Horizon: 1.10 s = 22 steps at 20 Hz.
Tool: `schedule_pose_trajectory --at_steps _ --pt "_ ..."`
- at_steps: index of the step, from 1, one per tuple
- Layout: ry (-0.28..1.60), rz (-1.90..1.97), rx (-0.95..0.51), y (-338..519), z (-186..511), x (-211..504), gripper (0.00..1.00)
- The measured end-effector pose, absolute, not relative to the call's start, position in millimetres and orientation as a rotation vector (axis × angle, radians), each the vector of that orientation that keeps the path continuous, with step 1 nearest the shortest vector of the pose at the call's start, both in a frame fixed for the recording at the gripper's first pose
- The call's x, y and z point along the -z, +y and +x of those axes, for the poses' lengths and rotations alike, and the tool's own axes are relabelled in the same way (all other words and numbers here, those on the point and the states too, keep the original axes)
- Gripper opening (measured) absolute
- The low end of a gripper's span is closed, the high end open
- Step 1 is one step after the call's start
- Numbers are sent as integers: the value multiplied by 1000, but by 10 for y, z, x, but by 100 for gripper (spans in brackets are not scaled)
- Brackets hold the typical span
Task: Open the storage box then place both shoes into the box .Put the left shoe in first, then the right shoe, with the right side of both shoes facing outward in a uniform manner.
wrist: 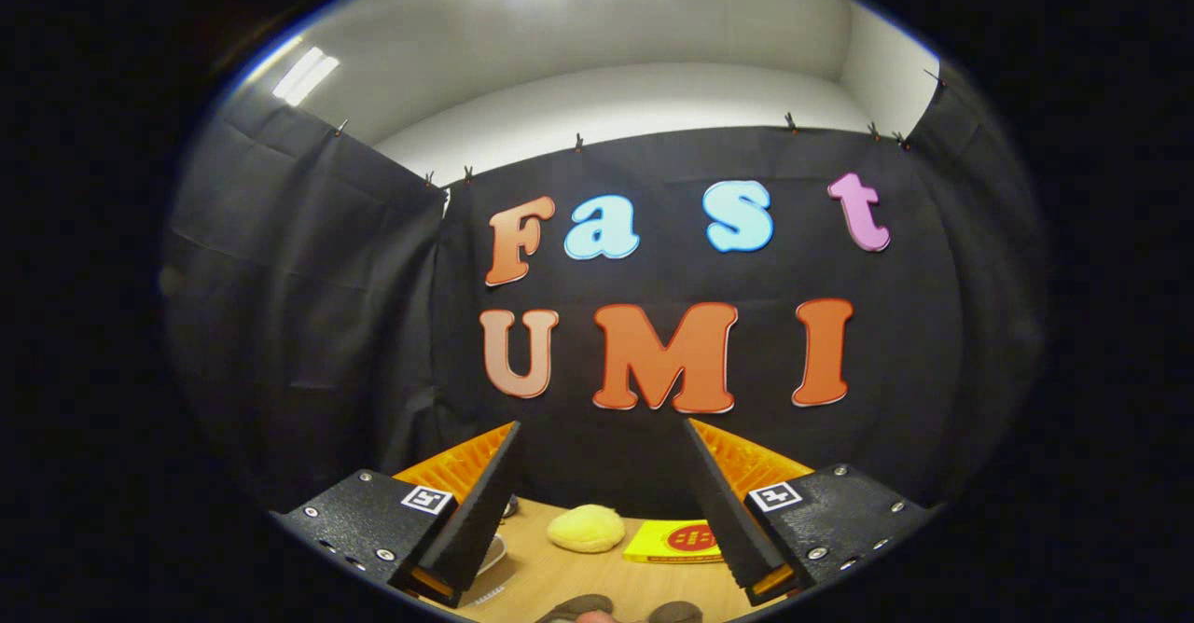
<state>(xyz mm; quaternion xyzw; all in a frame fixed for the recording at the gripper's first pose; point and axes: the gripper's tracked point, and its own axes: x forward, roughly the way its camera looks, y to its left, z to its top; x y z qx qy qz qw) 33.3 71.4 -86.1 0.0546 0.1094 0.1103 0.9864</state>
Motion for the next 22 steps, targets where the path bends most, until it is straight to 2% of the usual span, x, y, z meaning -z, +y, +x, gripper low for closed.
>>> schedule_pose_trajectory --at_steps 9,22 --pt "604 274 -431 1578 44 2120 100" --pt "1053 594 -550 2443 -478 3436 97"
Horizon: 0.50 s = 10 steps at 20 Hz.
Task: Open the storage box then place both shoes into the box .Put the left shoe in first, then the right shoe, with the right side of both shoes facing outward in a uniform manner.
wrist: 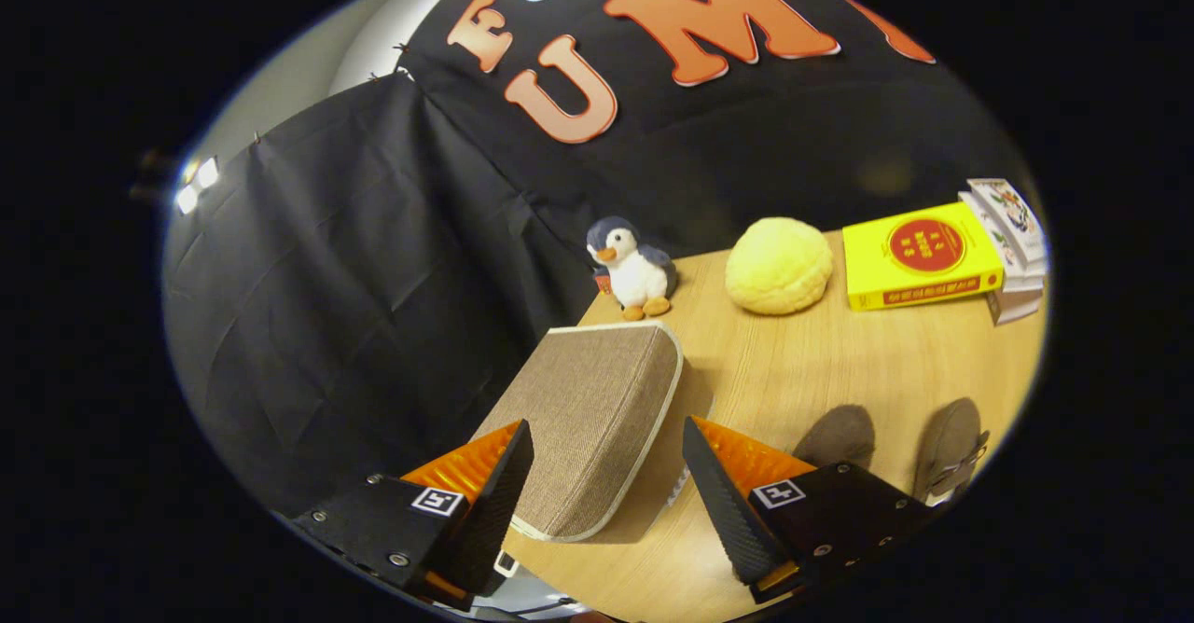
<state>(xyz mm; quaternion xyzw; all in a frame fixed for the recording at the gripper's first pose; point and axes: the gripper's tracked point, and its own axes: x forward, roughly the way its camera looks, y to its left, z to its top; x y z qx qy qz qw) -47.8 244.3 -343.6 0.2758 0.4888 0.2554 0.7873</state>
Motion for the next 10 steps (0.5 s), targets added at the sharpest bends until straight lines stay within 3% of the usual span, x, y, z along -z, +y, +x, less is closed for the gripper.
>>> schedule_pose_trajectory --at_steps 10 --pt "1263 894 -590 2907 -716 4050 94"
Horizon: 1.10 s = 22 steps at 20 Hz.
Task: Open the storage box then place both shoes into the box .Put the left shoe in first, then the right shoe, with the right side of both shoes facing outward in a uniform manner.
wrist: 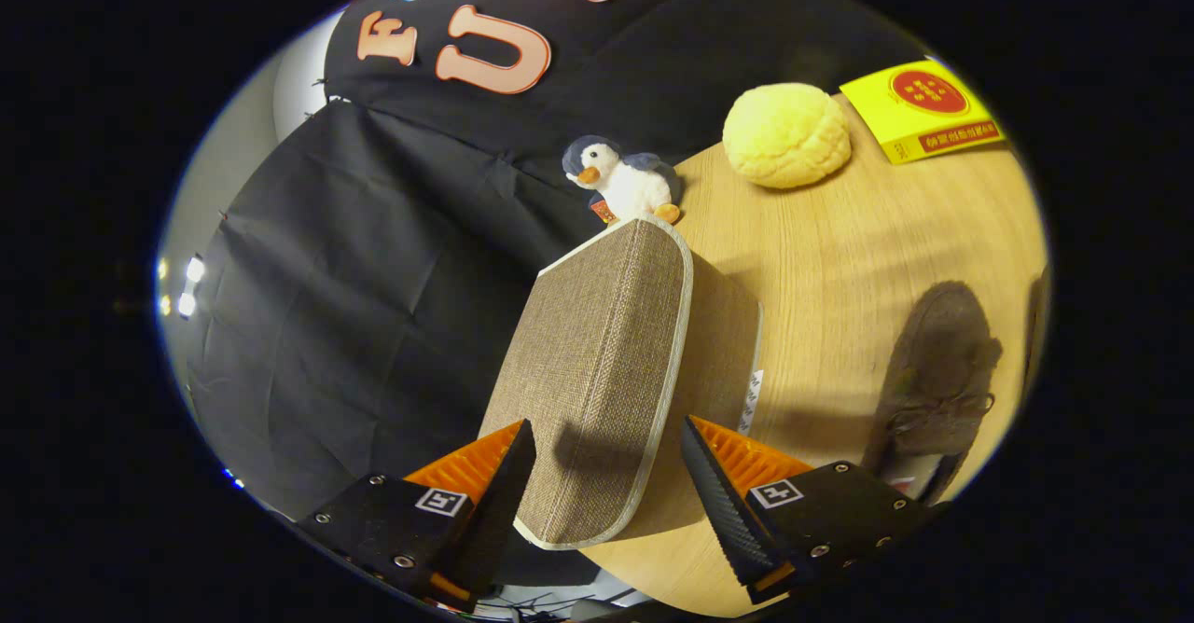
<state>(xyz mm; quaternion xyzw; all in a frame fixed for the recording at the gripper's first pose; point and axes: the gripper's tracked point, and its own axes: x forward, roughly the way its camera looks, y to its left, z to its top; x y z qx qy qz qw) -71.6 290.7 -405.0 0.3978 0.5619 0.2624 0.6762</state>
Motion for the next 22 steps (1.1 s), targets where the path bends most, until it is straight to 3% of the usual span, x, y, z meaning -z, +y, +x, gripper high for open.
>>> schedule_pose_trajectory --at_steps 5,11,14,16,19,22 --pt "1271 1040 -631 3079 -716 4087 89" --pt "1264 1106 -678 3045 -729 3975 69" --pt "1145 1237 -675 2939 -487 3733 41" --pt "1161 1191 -621 2895 -476 3948 35" --pt "1230 1186 -590 2888 -647 4167 35" --pt "1212 1293 -544 2857 -599 4237 51"
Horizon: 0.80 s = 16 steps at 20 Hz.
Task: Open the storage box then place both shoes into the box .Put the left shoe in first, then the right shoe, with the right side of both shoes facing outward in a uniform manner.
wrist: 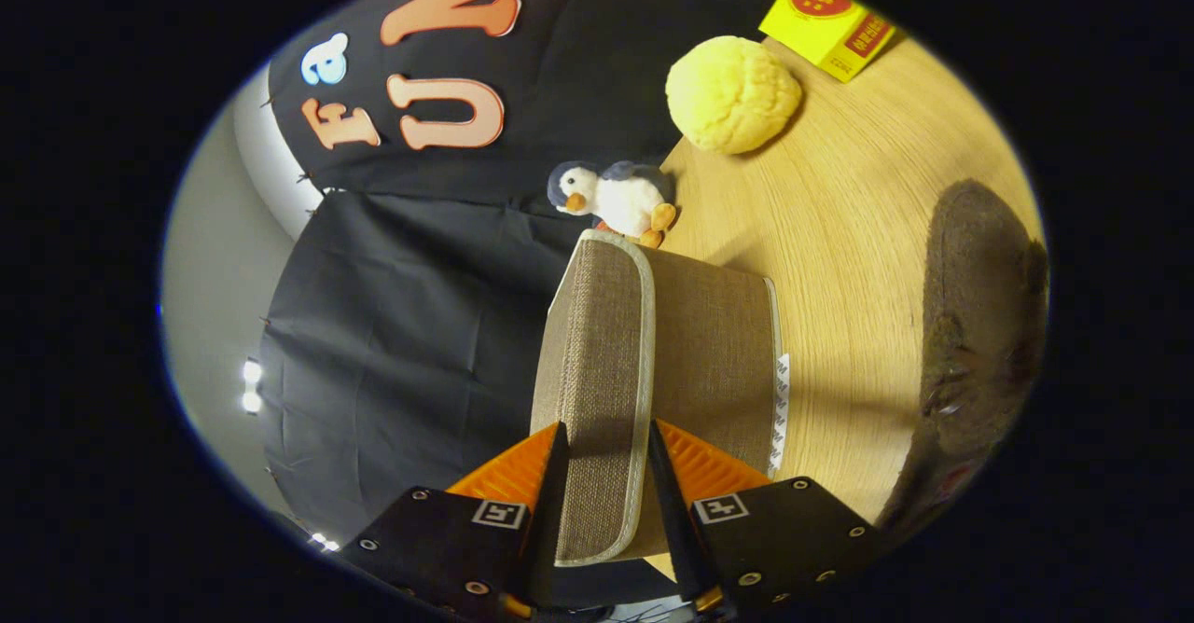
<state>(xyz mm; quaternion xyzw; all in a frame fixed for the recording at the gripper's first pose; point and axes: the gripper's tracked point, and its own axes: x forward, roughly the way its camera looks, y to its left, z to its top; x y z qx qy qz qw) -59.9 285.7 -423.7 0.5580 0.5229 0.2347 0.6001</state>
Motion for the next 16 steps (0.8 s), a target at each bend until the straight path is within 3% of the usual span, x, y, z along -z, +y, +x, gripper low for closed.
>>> schedule_pose_trajectory --at_steps 2,4,12,16 --pt "1208 1370 -537 2890 -587 4258 59" --pt "1183 1419 -555 2914 -594 4254 62" --pt "997 1595 -585 2894 -452 4179 62" --pt "994 1612 -602 2960 -469 4209 62"
